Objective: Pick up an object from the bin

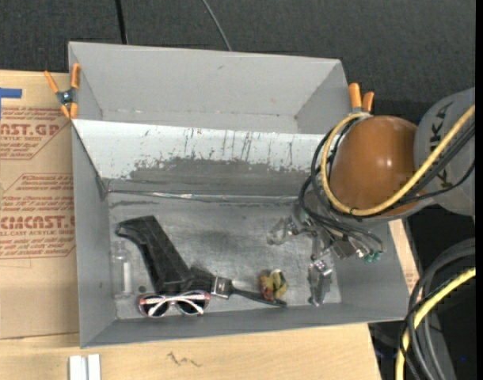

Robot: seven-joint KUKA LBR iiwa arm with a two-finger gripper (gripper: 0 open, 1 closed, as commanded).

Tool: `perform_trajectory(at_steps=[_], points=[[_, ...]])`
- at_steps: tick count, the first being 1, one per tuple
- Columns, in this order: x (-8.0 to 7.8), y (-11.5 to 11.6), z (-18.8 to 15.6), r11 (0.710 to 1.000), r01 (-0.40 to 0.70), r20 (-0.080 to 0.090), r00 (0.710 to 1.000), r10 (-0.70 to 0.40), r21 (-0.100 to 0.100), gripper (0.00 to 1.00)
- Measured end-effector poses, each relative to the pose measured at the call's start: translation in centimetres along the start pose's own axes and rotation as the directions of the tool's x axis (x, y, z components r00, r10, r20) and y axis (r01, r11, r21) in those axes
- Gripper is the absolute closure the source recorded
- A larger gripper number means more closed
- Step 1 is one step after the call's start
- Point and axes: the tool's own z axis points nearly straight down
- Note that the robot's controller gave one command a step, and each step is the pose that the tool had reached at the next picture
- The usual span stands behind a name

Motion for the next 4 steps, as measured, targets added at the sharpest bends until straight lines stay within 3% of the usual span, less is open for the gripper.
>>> perform_trajectory(at_steps=[1, 2, 3, 4], points=[[0.0, 0.5, 1.0, 0.994, 0.105, 0.0, 0.994, -0.105, 0.0, 0.0], [-0.1, 1.1, 7.1, 0.957, 0.289, 0.01, 0.957, -0.289, 0.008, 0.0], [0.0, 1.5, 8.4, 0.926, 0.377, 0.013, 0.926, -0.377, 0.011, 1.0], [0.0, 1.5, 8.4, 0.926, 0.377, 0.013, 0.926, -0.377, 0.011, 1.0]])
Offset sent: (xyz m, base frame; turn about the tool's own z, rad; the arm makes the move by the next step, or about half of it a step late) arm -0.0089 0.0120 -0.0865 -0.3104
